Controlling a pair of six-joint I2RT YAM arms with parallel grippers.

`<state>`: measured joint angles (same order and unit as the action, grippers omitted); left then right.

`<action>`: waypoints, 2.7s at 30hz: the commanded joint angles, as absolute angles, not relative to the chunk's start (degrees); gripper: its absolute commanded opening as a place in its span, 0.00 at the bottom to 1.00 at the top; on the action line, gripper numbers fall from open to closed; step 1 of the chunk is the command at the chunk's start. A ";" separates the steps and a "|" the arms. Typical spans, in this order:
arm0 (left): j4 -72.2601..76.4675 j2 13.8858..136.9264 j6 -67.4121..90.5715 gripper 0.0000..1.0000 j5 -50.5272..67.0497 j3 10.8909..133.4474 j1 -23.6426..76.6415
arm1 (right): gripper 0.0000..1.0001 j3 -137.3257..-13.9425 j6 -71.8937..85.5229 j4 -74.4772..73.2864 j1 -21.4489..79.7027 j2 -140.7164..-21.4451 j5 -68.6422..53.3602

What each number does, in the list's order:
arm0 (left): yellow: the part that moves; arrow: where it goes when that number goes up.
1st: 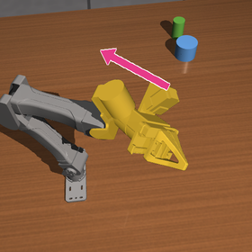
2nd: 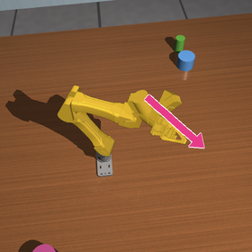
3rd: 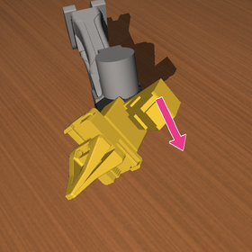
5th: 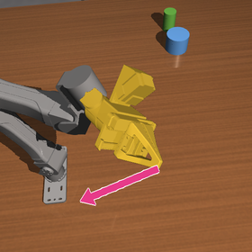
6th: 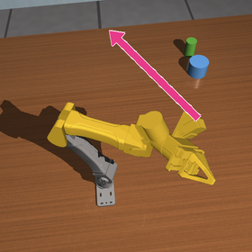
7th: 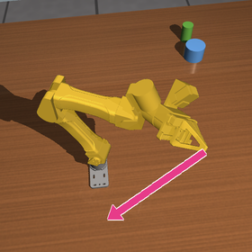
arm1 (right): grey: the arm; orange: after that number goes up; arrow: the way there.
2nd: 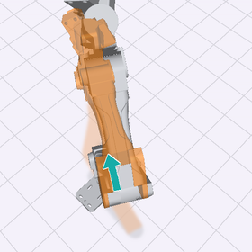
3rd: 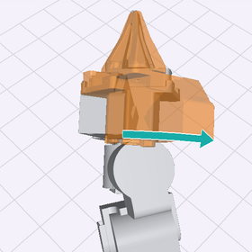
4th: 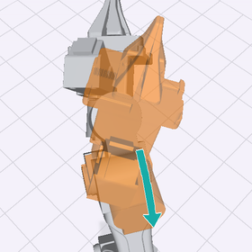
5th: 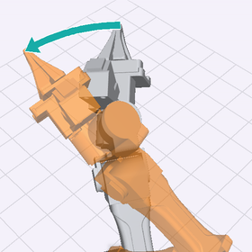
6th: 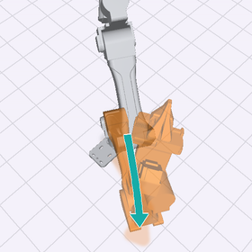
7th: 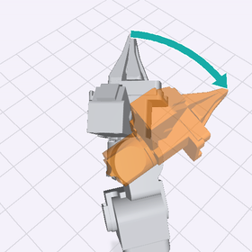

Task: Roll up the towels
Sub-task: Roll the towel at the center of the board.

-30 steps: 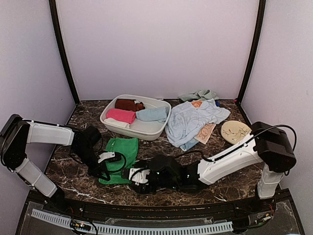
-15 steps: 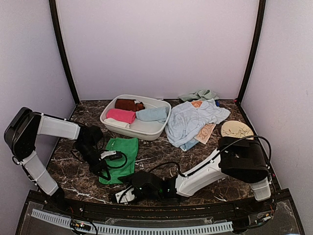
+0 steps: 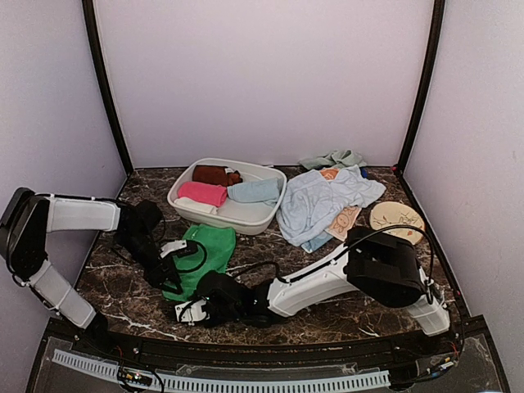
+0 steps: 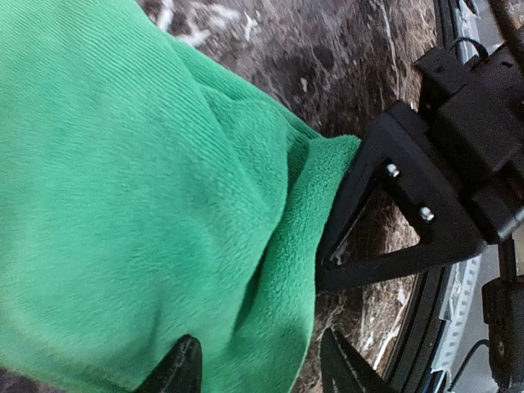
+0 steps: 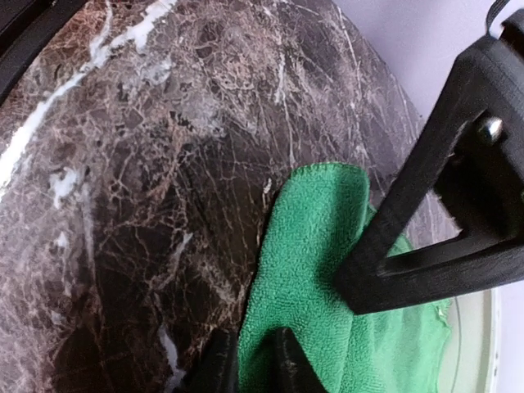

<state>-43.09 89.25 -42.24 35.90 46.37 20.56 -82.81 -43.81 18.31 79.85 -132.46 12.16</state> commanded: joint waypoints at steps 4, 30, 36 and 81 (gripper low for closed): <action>-37.75 75.56 -47.52 0.54 34.63 44.32 14.67 | 0.03 -87.12 -23.86 2.21 76.20 -133.25 0.17; -34.18 69.51 -61.25 0.91 27.50 40.14 25.10 | 0.02 -94.78 22.34 7.82 63.38 -137.48 -37.49; -33.78 72.33 -62.93 0.84 24.36 39.17 28.37 | 0.02 -95.99 27.49 7.64 61.85 -139.07 -38.50; -55.68 100.84 -54.94 0.00 40.66 54.35 18.24 | 0.94 -51.41 -26.47 30.50 74.52 -101.83 4.56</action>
<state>-52.75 99.35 -56.64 40.18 53.06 18.81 -47.92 -6.28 33.91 67.77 -97.67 4.36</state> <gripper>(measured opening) 0.061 0.972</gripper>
